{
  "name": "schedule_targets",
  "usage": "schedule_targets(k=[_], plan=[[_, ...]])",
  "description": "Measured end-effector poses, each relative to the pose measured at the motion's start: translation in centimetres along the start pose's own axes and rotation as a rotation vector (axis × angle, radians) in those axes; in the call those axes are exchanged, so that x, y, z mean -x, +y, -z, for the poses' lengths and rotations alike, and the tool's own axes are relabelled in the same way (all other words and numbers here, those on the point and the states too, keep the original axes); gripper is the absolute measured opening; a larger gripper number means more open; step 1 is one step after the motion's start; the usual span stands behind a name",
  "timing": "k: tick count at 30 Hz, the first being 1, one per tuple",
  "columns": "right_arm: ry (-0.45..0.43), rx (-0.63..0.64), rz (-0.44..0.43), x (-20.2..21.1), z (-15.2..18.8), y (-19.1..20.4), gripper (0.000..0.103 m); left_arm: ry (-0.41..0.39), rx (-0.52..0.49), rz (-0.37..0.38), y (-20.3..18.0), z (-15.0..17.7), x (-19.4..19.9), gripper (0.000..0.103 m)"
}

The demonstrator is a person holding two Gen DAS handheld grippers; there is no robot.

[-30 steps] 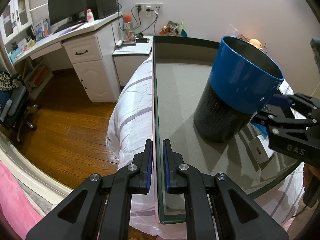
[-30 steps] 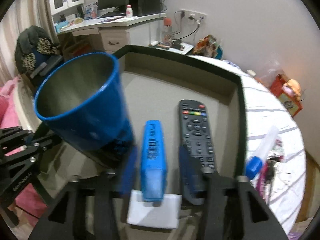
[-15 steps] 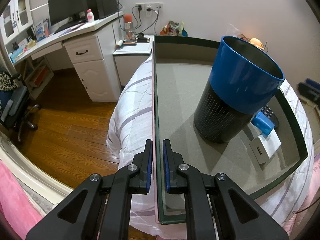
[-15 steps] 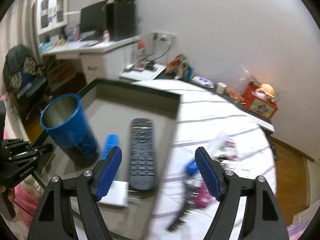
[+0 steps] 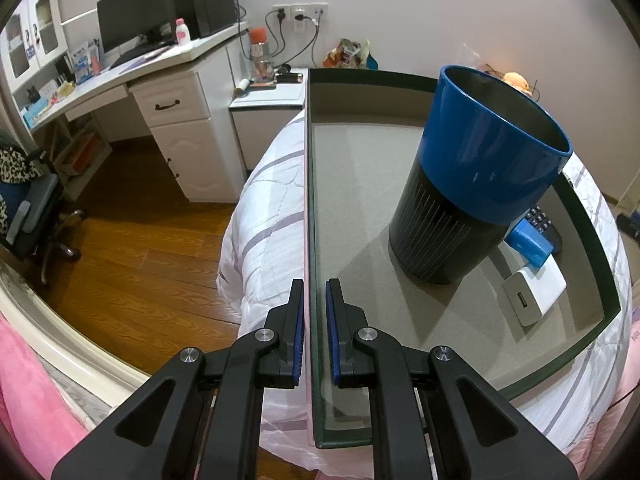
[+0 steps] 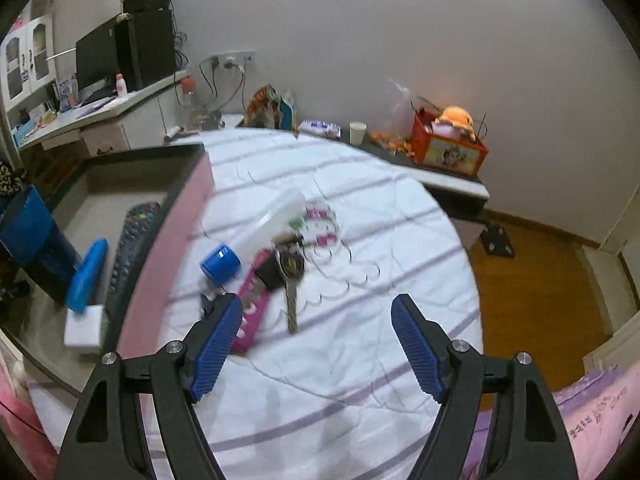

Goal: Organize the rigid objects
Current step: 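Move the right gripper to the keys and grasp the pink strap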

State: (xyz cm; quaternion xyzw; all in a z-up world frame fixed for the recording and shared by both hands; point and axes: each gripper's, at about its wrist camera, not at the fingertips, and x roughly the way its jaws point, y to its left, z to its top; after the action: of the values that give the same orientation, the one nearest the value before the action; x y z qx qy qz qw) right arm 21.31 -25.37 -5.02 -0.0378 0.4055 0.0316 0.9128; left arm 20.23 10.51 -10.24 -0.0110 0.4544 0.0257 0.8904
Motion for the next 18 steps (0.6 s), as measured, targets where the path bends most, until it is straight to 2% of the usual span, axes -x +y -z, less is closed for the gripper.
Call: schedule_targets(k=[9,14,18], plan=[[0.070,0.010,-0.011,-2.8,1.3,0.4,0.078,0.001,-0.004,0.000,0.1,0.2,0.0,0.008],[0.034,0.012,-0.086,-2.4,1.2,1.5,0.078,0.003,-0.007,-0.003,0.1,0.2,-0.1,0.008],[0.056,0.052,-0.058,-3.5,1.2,2.7,0.078,0.005,-0.008,0.001,0.2,0.3,-0.1,0.008]])
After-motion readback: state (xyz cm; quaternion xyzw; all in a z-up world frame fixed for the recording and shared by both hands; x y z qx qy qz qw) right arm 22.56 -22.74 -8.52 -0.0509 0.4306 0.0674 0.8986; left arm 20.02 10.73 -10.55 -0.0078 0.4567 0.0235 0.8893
